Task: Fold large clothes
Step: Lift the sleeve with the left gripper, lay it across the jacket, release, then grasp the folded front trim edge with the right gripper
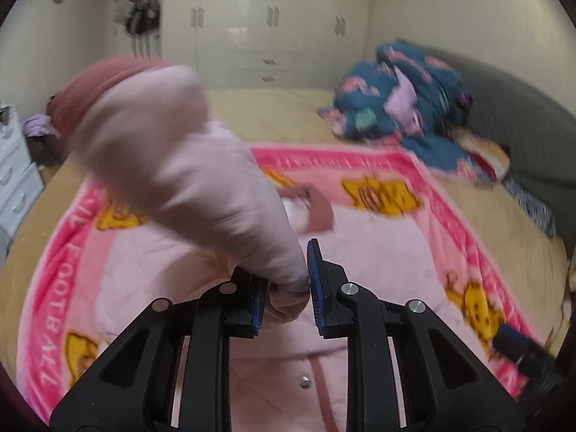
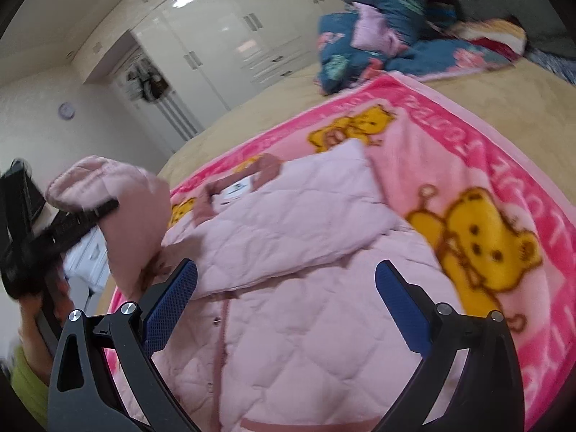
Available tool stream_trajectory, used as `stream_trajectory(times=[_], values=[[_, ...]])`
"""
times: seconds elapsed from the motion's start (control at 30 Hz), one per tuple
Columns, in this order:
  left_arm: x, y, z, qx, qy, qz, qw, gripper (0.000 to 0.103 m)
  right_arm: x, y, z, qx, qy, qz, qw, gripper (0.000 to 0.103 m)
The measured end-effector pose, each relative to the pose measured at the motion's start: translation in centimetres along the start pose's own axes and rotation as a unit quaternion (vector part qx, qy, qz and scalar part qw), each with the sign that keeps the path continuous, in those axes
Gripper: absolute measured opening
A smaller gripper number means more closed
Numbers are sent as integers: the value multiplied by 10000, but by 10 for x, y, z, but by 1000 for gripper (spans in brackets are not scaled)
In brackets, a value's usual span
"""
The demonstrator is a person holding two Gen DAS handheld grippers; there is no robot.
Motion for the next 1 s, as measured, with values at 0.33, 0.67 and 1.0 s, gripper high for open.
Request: stream_trajectory(times=[0.33, 0.67, 1.0], values=[[57, -50, 53, 14, 664, 714, 9952, 14, 0, -53, -5, 270, -35, 491, 9984, 99], [97, -62, 70, -351, 935, 1306, 9864, 17, 2, -59, 1, 321, 23, 567, 9979, 99], [124, -63, 63, -166, 1231, 1359, 9829, 69, 6, -44, 6, 254, 129, 439, 9986, 99]])
Point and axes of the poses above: each gripper's, at about its wrist camera, not at the fingertips, and z roughly the way its jaws point, y to its left, x to its underside, the point moved 8 cm from there along z, roughly the way its jaws point, and after that the axes turned 5 degrees about y, right-handed, at the moved point
